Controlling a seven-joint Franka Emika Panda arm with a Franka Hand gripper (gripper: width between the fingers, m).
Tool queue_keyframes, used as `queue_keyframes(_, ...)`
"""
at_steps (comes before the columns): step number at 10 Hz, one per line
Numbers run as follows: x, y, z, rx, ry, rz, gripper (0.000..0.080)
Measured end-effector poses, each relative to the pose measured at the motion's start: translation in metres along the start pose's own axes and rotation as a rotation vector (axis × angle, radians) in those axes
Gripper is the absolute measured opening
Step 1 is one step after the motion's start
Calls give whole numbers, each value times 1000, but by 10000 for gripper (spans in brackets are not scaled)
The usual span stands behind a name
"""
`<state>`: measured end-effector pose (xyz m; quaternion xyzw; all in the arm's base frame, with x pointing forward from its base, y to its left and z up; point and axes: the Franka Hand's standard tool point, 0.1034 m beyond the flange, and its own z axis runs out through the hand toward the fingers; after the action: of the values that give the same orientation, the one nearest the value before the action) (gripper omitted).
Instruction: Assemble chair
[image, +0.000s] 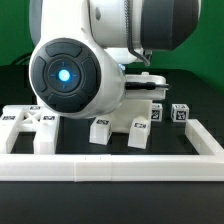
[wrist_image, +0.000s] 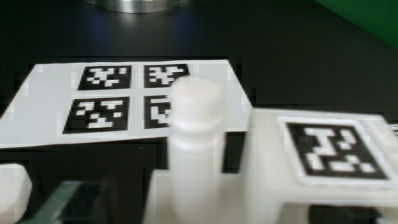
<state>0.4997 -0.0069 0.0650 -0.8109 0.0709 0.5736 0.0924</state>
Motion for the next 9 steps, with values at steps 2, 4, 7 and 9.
queue_keyframes(2, 2, 7, -8, 12, 26, -23, 636)
queue_keyframes(4, -2, 14, -14, 25, 40, -39, 647)
queue_keyframes(7, -3, 17, -16, 32, 55, -43, 649)
queue_keyframes(9, 5, 16, -27, 30, 144, -44, 649)
